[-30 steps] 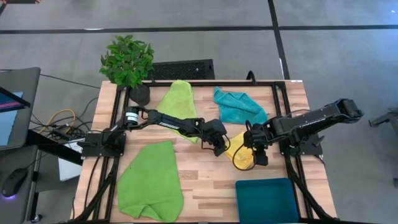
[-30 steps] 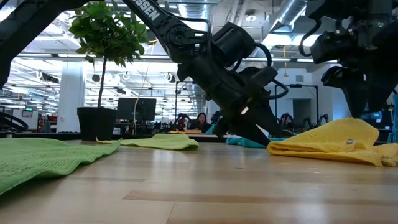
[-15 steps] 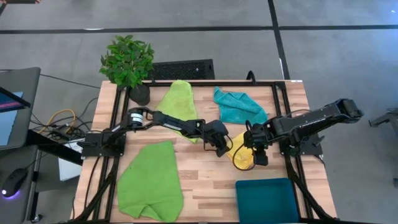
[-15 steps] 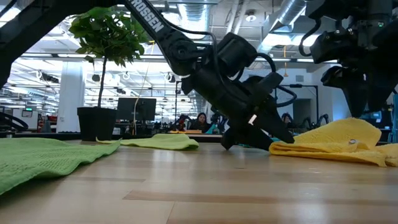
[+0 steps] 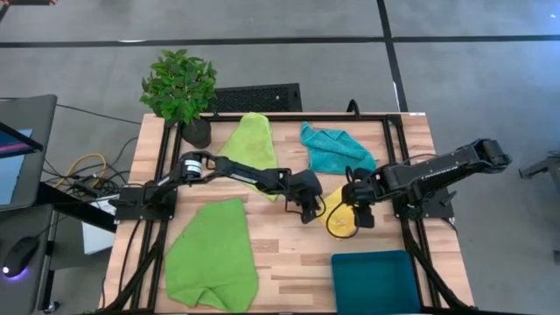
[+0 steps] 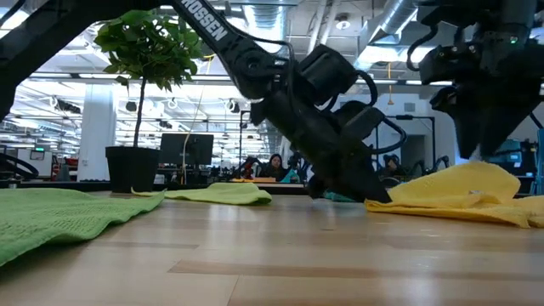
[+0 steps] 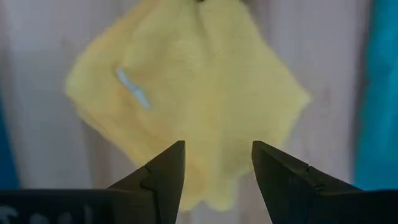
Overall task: Fold microfiber towels
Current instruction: Put the folded yellow towel into the bin
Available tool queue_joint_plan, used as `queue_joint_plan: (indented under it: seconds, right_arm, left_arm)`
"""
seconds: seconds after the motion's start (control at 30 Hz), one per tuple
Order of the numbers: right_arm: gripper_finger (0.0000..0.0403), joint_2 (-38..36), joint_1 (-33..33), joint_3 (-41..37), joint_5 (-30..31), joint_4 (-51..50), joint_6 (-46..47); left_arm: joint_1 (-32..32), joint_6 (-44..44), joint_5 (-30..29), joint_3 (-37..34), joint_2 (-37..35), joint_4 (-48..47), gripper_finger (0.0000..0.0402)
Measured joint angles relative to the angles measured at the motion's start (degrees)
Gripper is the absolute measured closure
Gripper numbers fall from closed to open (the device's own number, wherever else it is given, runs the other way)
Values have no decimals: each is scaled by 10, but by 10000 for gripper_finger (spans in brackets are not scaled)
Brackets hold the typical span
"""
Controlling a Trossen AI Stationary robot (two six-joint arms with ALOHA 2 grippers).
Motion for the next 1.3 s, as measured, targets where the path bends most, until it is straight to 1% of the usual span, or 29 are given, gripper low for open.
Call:
queue_joint_plan:
  seconds: [0.13, 0.27, 0.33, 0.4, 0.57, 0.73, 0.8, 0.93, 1.03, 1.13, 1.23, 1.3]
  right_arm:
    - [193, 0, -6, 0, 21, 11, -26]
    - [193, 0, -13, 0, 22, 38, -52]
    - [193, 0, -15, 0, 22, 47, -66]
    - [193, 0, -20, 0, 23, 55, -78]
    - [193, 0, -36, 0, 28, 80, -101]
    - [193, 0, -51, 0, 27, 92, -128]
    - [193, 0, -56, 0, 19, 93, -144]
    - [193, 0, -68, 0, -31, 98, -160]
    - [193, 0, -74, 0, -44, 100, -164]
    - [193, 0, -81, 0, -64, 99, -172]
    - [193, 0, -88, 0, -88, 98, -171]
    - [193, 0, -91, 0, -93, 90, -162]
  left_arm:
    - [-2, 81, -25, 45, -3, -83, 399]
    - [-9, 173, -92, 93, -5, -170, 400]
    - [-13, 206, -119, 108, -5, -195, 400]
    - [-18, 236, -134, 117, -5, -201, 400]
    - [-33, 323, -142, 138, -6, -198, 401]
    - [-53, 391, -190, 151, -6, -198, 401]
    - [-58, 412, -195, 157, -7, -197, 401]
    - [-60, 419, -196, 166, -7, -198, 401]
    - [-61, 437, -199, 178, -7, -197, 401]
    - [-65, 458, -218, 186, -7, -197, 401]
    - [-67, 460, -225, 187, -8, -201, 401]
    - [-67, 460, -225, 187, -8, -204, 401]
